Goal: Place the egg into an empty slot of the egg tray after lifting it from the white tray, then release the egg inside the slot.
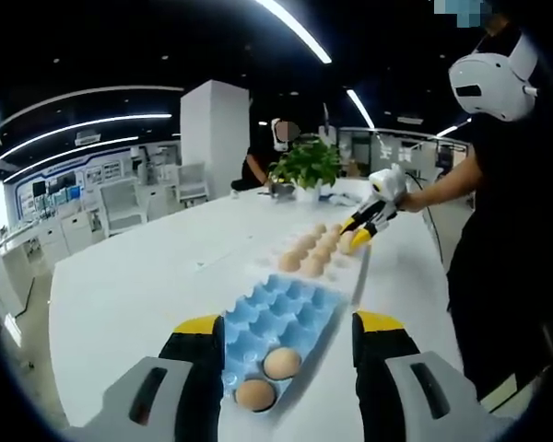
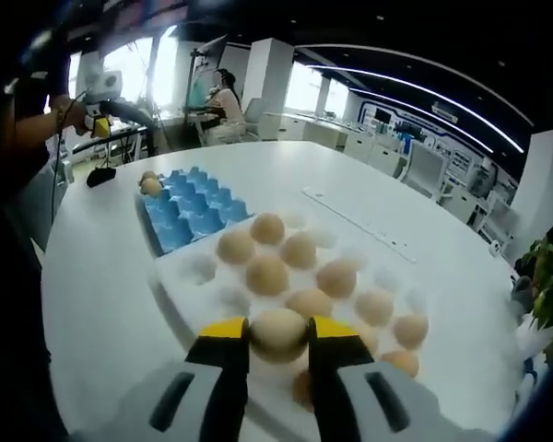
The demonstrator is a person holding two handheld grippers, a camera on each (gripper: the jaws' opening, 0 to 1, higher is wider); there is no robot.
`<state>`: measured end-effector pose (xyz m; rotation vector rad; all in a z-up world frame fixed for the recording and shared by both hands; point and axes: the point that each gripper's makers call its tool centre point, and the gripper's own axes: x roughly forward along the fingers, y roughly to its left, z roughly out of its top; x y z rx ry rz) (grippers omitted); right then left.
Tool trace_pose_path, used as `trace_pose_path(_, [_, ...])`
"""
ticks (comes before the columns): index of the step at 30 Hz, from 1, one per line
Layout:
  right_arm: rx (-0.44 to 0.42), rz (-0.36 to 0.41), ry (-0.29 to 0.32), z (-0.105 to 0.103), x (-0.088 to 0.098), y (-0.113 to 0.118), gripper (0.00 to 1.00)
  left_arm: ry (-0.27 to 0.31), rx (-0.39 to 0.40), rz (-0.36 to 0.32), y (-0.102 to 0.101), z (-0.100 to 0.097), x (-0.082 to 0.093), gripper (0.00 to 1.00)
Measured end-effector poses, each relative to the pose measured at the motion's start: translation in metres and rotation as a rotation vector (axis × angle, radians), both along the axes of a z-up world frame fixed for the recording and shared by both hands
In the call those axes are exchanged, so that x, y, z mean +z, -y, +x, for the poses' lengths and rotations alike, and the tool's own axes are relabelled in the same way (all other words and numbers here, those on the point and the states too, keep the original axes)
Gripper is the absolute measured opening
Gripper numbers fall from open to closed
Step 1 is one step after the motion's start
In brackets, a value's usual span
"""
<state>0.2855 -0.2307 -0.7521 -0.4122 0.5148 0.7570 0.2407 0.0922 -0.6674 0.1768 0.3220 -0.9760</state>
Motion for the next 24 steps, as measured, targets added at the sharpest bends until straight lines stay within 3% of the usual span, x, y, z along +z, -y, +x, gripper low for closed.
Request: trace_pose_path(24, [0.013, 0.020, -0.001, -0.002, 0.011, -0.004, 0.24, 0.032, 0.023, 0.020, -0.006, 0.006, 0.002, 0.56])
